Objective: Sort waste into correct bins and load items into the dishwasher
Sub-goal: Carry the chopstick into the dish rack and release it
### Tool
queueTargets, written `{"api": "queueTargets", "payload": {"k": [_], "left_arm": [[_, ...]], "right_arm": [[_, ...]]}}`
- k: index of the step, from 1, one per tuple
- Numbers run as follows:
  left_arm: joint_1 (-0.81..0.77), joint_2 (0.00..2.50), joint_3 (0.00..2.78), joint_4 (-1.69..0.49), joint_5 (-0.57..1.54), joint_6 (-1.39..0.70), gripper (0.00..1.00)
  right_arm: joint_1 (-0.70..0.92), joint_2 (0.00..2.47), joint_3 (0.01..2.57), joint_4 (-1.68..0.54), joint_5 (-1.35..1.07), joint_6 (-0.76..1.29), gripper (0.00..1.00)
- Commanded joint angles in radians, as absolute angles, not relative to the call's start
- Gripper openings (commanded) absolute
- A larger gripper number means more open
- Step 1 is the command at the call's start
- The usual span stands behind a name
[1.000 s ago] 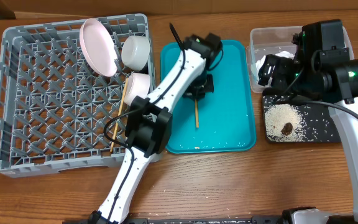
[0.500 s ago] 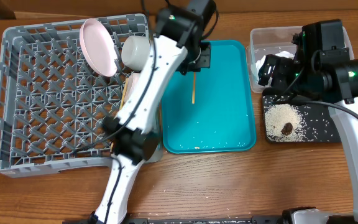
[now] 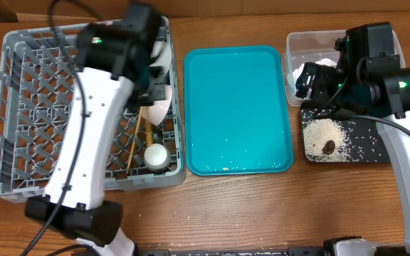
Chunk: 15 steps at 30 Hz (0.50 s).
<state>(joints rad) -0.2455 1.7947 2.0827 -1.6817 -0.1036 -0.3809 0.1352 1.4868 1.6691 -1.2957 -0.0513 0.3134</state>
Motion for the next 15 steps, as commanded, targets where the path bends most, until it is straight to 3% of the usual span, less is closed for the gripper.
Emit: {"api": "queueTargets", "payload": {"k": [1,13,14,15], "left_arm": [[-0.167,1.778,1.958,-1.642,-0.142,-0.242,0.04],[-0.092,1.778,1.592,-1.305,-0.157,-0.231,0.05],[-0.092,1.778,1.58,-1.292,-0.157,-0.231,0.09],[-0.092,1.778,1.571,-1.28,-0.157,-0.231,0.25]], "right_arm": [[0.136,1.482,1.688,-1.292,-0.046,0.308,1.0],[0.136,1.482,1.688,-1.292,-0.046,0.308,1.0],[0.136,1.482,1.688,-1.292,-0.046,0.308,1.0],[0.136,1.482,1.688,-1.292,-0.046,0.308,1.0]]}}
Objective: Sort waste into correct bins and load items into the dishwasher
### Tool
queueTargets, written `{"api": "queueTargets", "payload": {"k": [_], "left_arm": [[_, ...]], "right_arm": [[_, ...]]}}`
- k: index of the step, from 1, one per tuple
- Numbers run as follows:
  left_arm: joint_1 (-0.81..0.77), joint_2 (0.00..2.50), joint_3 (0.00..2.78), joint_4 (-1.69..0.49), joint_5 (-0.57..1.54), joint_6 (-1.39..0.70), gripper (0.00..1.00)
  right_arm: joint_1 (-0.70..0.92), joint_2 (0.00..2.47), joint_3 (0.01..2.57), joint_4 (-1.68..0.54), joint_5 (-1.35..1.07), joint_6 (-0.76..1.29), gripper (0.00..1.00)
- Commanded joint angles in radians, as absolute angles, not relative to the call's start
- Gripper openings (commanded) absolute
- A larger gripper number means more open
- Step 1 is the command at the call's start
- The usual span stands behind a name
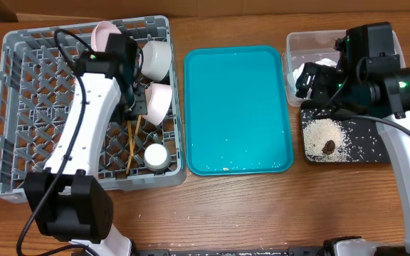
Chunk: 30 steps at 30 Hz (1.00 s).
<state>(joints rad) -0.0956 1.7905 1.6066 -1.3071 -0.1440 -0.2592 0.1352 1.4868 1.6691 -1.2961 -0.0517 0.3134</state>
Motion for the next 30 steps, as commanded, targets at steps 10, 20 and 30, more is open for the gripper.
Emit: {"api": "queueTargets", "payload": {"k": [10,20,30], "left_arm": [[-0.091,1.778,1.598,-1.242,-0.155,-0.232,0.74],[-0.091,1.77,2.069,-1.491,0.008,-0.232,0.74],[-0.091,1.664,2.458,-1.689,0.042,-0.232,1.0]], "right_arm": [[0.136,1.482,1.688,-1.292,-0.045,0.308,1.0],[0.136,1.482,1.688,-1.292,-0.046,0.308,1.0],[0.136,1.482,1.688,-1.292,-0.046,0.308,1.0]]}}
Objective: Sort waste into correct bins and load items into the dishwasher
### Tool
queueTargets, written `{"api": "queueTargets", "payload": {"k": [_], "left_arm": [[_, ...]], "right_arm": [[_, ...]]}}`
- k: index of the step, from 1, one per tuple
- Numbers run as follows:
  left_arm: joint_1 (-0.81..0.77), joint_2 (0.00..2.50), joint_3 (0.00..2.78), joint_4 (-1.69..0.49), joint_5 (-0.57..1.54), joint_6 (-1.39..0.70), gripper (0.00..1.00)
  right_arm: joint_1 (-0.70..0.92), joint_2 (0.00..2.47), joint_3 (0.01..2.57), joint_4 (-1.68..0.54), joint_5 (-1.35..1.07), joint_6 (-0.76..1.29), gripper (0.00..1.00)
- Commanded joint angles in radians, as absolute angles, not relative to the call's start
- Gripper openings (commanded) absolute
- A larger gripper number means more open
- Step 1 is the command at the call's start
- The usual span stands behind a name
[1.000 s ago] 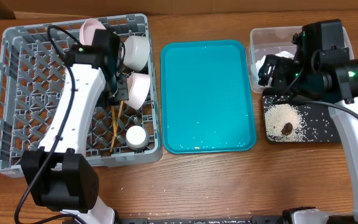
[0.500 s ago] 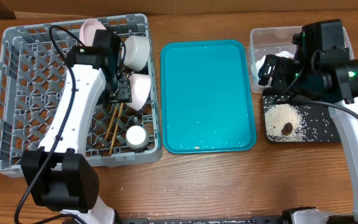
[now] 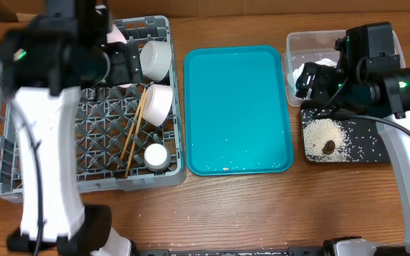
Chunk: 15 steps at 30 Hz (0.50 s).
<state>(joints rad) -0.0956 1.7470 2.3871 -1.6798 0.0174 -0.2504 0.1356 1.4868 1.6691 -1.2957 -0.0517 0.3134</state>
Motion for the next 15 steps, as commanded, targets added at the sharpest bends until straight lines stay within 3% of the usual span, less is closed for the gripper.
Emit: {"api": "queueTargets", "payload": {"k": [1,15], "left_arm": [[-0.091,1.631,2.457,-1.689,0.042,-0.232,1.0],[-0.092,1.6,2.457,-1.689,0.045,-0.318,1.0]], "right_arm": [[0.136,1.482,1.688,-1.292,-0.046,0.308,1.0],[0.136,1.475,1.688,-1.292,-0.046,0.308,1.0]]}}
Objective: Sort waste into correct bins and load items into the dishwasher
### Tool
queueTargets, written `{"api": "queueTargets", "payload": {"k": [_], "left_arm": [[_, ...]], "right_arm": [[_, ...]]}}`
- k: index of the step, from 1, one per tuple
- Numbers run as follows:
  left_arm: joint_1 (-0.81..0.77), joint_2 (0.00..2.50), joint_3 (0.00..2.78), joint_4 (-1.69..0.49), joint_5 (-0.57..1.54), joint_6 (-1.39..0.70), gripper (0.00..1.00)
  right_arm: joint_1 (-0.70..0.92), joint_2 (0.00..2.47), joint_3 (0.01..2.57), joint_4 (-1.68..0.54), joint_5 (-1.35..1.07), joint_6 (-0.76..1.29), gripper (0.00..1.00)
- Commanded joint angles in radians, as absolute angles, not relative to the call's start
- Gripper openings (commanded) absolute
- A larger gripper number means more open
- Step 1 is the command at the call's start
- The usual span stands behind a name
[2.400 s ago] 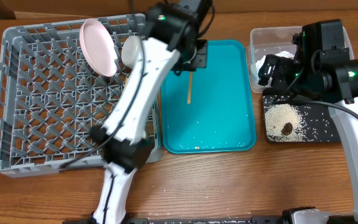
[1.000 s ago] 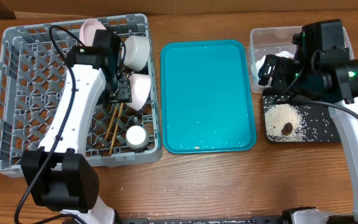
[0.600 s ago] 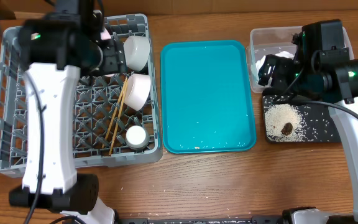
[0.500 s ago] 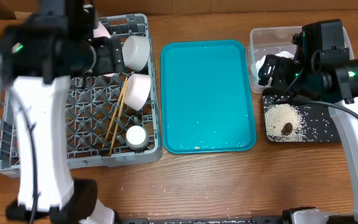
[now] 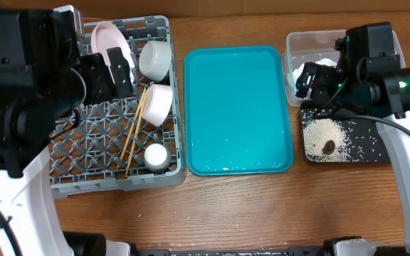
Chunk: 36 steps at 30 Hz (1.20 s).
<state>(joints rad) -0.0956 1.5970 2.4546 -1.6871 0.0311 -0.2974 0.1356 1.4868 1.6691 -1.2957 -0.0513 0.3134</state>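
The grey dish rack (image 5: 164, 175) at the left holds a pink plate (image 5: 108, 35), two white cups (image 5: 156, 60) (image 5: 159, 102), wooden chopsticks (image 5: 134, 129) and a small white cup (image 5: 156, 155). My left arm looms large over the rack's left half, its gripper (image 5: 123, 72) beside the pink plate; its jaws are dark and unclear. My right gripper (image 5: 309, 80) hangs at the near edge of the clear bin (image 5: 312, 41), next to white waste (image 5: 309, 69); I cannot make out its jaws.
A teal tray (image 5: 237, 107) lies in the middle, bare but for a few crumbs. A black tray (image 5: 354, 146) at the right holds scattered rice and a brown scrap (image 5: 329, 147). Brown tabletop runs along the front.
My left arm looks bigger and has shifted left, now covering the rack's whole left half. Its gripper stays near the pink plate. The right arm and all the dishes are unchanged.
My left arm first hung over the rack's right side, hiding the cups. Then its gripper was low by the chopsticks and the lower cup. Later it was higher, near the pink plate, and now it fills the left of the view. The right arm never moved.
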Motion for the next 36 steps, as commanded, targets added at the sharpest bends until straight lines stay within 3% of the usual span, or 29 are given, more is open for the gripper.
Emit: {"api": "queueTargets", "payload": {"k": [1,12,17,26,36], "left_arm": [[-0.092,1.6,2.457,-1.689,0.045,-0.318,1.0],[-0.092,1.601,2.457,-1.689,0.045,-0.318,1.0],[-0.092,1.601,2.457,-1.689,0.045,-0.318,1.0],[-0.092,1.601,2.457,-1.689,0.045,-0.318,1.0],[-0.092,1.601,2.457,-1.689,0.045,-0.318,1.0]], "right_arm": [[0.14,1.462,1.688,-1.292,-0.046,0.308,1.0],[0.158,1.215,1.665,-1.291,0.077,0.308,1.0],[0.156,1.027,1.477,-1.241,0.089,0.307,1.0],[0.156,0.554,0.681,-0.327,0.084,0.228,1.0],[0.117,0.262,0.195,0.035,0.085,0.228,1.0]]}}
